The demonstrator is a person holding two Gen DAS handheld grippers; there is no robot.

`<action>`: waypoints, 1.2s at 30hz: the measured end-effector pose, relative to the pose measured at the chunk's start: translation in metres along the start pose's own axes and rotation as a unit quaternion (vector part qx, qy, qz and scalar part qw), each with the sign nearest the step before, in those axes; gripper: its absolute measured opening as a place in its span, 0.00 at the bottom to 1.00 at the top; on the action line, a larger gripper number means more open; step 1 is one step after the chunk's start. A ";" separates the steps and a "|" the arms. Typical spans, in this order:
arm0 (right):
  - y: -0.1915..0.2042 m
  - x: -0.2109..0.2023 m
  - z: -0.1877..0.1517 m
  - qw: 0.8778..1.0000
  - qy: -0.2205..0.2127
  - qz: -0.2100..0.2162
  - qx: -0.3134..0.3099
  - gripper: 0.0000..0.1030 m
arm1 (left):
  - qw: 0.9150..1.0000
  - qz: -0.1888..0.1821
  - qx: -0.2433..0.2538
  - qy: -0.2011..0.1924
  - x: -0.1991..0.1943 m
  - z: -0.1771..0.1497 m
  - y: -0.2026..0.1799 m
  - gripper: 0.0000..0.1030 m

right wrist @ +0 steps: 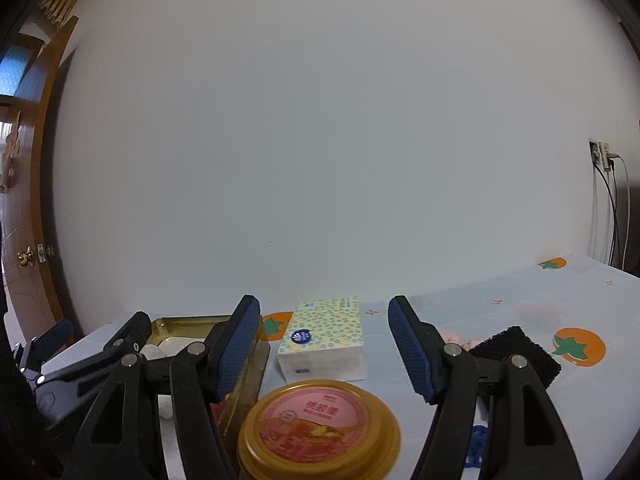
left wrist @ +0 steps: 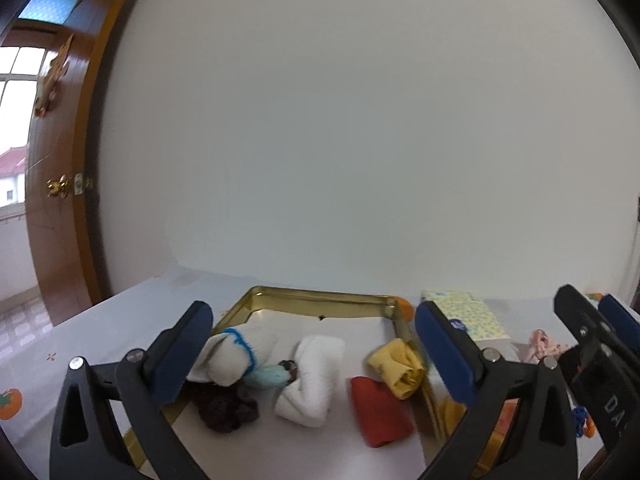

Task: Organize soft objects
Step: 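Move both open tools back toward the black pad and earplugs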

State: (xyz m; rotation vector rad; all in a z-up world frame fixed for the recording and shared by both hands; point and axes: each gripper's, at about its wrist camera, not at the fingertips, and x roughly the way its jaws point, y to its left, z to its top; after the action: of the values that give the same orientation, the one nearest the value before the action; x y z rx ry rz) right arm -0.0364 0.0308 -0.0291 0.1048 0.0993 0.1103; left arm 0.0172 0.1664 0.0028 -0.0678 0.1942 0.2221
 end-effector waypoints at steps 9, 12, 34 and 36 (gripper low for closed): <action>-0.019 -0.002 -0.004 1.000 0.013 -0.011 -0.002 0.67 | 1.000 -0.024 -0.002 0.014 -0.003 -0.006 -0.005 0.99; -0.024 -0.002 -0.005 1.000 0.018 -0.017 -0.005 0.67 | 0.999 -0.027 -0.013 0.024 -0.001 -0.008 -0.003 0.99; -0.106 -0.001 0.001 0.997 0.041 -0.066 -0.014 0.67 | 0.996 -0.075 0.034 0.034 -0.029 -0.020 -0.056 0.99; -0.119 0.000 0.002 0.996 0.043 -0.075 -0.007 0.67 | 0.996 -0.079 0.036 0.035 -0.032 -0.021 -0.063 0.99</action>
State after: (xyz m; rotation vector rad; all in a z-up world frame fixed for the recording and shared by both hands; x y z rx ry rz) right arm -0.0241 -0.0872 -0.0401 0.0783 0.1922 -0.0346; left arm -0.0026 0.0963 -0.0084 -0.0199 0.2654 0.0552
